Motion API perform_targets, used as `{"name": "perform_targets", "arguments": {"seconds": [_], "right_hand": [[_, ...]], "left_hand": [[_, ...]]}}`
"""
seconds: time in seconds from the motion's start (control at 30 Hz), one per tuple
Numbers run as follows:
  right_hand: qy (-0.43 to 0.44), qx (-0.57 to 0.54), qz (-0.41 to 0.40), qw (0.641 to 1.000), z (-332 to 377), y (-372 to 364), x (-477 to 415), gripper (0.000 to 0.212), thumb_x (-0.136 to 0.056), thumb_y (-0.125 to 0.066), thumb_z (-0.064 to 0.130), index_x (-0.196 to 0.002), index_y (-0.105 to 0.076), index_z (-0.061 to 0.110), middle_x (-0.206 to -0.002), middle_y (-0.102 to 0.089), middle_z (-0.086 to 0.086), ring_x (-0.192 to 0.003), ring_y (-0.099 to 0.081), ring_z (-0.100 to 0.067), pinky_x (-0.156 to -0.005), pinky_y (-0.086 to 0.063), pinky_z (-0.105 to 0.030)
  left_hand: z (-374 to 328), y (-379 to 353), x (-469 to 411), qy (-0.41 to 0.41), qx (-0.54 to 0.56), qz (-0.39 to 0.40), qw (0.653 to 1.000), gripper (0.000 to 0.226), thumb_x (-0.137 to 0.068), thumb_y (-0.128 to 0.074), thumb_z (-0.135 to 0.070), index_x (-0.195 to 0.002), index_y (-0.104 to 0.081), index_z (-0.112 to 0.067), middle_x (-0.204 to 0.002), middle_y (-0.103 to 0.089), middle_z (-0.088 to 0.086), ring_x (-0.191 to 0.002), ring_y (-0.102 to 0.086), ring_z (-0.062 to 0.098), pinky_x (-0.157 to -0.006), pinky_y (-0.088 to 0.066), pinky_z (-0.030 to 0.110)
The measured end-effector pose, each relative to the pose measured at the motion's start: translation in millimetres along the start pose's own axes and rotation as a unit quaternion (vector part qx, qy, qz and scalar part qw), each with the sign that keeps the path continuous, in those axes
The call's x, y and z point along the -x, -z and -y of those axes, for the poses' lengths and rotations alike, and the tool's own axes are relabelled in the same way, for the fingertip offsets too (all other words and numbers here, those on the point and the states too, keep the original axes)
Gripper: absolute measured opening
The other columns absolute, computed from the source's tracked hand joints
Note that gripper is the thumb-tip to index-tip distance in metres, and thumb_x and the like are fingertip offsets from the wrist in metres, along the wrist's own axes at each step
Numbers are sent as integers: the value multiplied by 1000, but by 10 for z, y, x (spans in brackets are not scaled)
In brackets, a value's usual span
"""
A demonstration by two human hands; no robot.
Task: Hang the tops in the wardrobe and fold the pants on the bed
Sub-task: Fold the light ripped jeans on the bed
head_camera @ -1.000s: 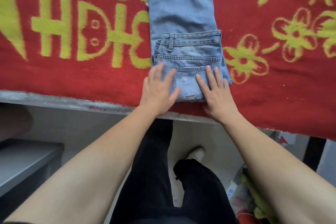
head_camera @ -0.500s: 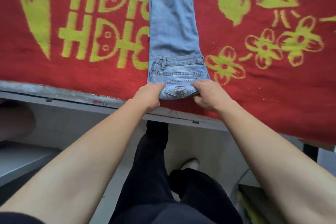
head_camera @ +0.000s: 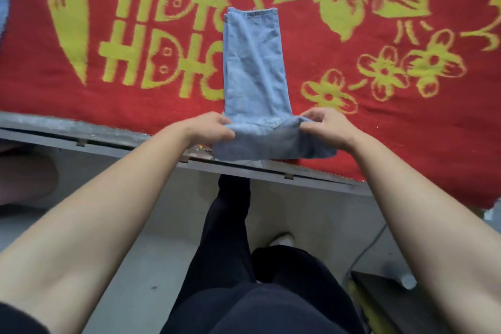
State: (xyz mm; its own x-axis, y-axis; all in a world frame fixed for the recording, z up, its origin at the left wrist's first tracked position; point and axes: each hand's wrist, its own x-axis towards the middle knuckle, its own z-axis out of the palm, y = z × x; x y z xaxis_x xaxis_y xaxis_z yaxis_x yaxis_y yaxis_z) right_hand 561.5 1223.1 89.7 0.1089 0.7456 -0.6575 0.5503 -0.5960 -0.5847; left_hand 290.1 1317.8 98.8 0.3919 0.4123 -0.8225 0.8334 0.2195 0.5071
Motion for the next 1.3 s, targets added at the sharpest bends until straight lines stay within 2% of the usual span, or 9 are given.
{"name": "perform_targets", "arguments": {"seconds": [0.13, 0.23, 0.4, 0.6, 0.7, 0.93, 1.03, 1.13, 1.3], "right_hand": [[-28, -54, -102, 993, 226, 42, -496, 28, -87, -62, 22, -115, -64, 24, -111, -64, 0, -100, -58, -14, -74, -42, -17], [-47, -41, -146, 987, 305, 51, -939, 45, -90, -63, 28, -133, -55, 18, -135, -57, 0, -126, -51, -17, -91, -34, -19], [-67, 23, -172, 983, 224, -91, -1663, 52, -93, -61, 44, -137, -49, 18, -137, -57, -9, -130, -49, -29, -102, -37, -31], [-91, 96, -149, 980, 77, -309, -2181, 39, -96, -55, 43, -122, -52, 15, -120, -62, -16, -114, -54, -36, -89, -40, -39], [-119, 123, -135, 976, 166, -260, -2253, 38, -92, -57, 44, -120, -53, 18, -123, -60, -11, -116, -54, -33, -91, -41, -39], [-150, -17, -153, 977, 657, 32, -2654, 52, -71, -64, 36, -120, -60, 22, -101, -66, 6, -103, -63, -21, -96, -49, -41], [-132, -30, -161, 978, 804, 104, -2871, 65, -76, -64, 32, -138, -48, 20, -108, -61, 6, -109, -59, -17, -100, -46, -36], [-56, 115, -172, 977, 835, 86, -2858, 79, -82, -60, 34, -152, -28, 18, -139, -43, -9, -128, -44, -26, -105, -38, -38], [101, 271, -230, 929, 559, -231, -2324, 65, -89, -54, 31, -147, -39, 8, -149, -37, -21, -136, -38, -36, -107, -37, -46]], "left_hand": [[79, 219, -452, 9, 246, -171, 954, 20, -79, -61, -7, -97, -59, -15, -90, -63, 7, -78, -62, 20, -74, -56, 40], [172, 271, -918, 38, 294, -210, 932, 31, -80, -65, -15, -110, -58, -11, -102, -69, 9, -92, -69, 24, -76, -56, 40], [383, 306, -1613, 72, 196, -282, 937, 30, -88, -62, -25, -114, -59, -10, -113, -66, 6, -103, -63, 24, -92, -52, 40], [480, 312, -2002, 51, 139, -323, 935, 23, -93, -60, -24, -108, -55, -8, -101, -61, 1, -93, -56, 20, -71, -33, 24], [450, 343, -1977, 47, 88, -322, 941, 28, -93, -58, -26, -111, -51, -5, -107, -64, 10, -100, -59, 28, -73, -33, 28], [238, 698, -2128, 73, 90, -278, 954, 42, -79, -61, -23, -119, -50, -12, -113, -59, 6, -110, -55, 29, -94, -44, 41], [56, 962, -2315, 31, 108, -292, 950, 48, -80, -61, -30, -123, -48, -12, -117, -53, 5, -113, -51, 28, -99, -41, 40], [-58, 1119, -2355, -73, -52, -313, 945, 56, -85, -58, -33, -135, -43, -11, -132, -46, 10, -122, -42, 29, -104, -34, 38], [32, 921, -2072, -240, -224, -353, 876, 42, -84, -55, -31, -120, -58, -10, -131, -52, 15, -119, -49, 34, -94, -39, 44]]}}
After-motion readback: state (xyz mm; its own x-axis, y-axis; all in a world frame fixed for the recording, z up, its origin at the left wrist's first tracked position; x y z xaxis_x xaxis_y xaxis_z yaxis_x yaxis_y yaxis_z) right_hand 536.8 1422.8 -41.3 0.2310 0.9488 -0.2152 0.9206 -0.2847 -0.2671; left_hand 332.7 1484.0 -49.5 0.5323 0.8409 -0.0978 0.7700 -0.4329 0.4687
